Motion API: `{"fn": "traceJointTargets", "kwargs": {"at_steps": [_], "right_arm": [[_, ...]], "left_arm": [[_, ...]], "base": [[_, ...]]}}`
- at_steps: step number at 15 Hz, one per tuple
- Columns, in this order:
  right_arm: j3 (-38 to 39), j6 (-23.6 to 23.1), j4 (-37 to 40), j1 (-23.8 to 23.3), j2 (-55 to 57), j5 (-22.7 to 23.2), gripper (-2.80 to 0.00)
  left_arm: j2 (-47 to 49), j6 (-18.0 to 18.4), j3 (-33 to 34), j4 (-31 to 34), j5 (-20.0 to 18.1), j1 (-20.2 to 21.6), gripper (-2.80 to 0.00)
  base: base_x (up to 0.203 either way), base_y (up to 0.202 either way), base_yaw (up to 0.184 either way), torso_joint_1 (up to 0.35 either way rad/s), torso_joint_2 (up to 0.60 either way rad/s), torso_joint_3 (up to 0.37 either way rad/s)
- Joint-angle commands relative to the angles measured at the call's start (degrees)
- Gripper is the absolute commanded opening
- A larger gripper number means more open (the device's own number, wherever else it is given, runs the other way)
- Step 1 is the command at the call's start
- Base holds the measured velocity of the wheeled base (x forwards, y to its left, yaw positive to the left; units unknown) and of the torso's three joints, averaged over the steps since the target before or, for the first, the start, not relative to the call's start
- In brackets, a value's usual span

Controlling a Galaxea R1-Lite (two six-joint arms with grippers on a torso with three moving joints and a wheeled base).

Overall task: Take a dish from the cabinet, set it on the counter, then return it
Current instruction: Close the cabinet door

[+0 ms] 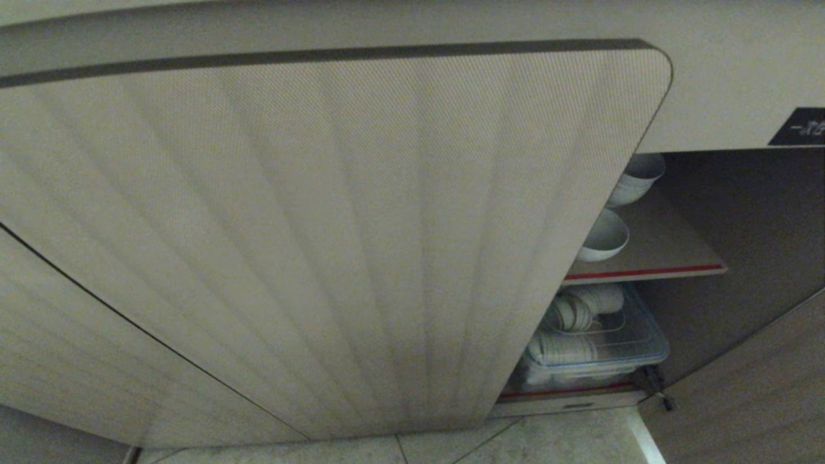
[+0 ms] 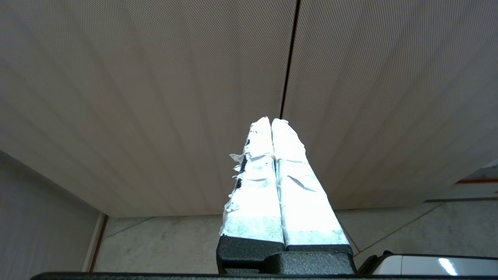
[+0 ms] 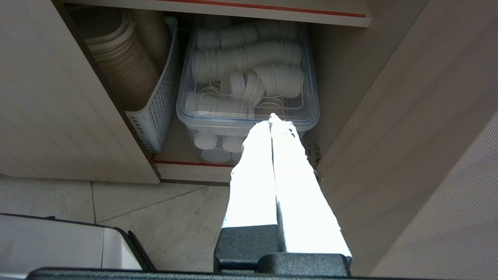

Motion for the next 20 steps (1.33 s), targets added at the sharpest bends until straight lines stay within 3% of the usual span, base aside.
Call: {"fn": "traceJointTargets", "kwargs": {"at_steps": [1, 20], "right_arm": [[0.01, -0.18, 0.00, 0.00, 0.07, 0.05, -2.80], [0.01, -0.18, 0.00, 0.00, 0.07, -0.13, -2.80]], "left_arm": [[-0.02, -0.02, 0.00, 0.00, 0.03, 0.02, -2.80], [-0.02, -0.02, 0.00, -0.09, 0.03, 0.02, -2.80]], "base": [[0.000, 0.000, 0.000, 0.000, 0.00, 0.000], [0.000, 0.000, 0.000, 0.000, 0.00, 0.000]]}}
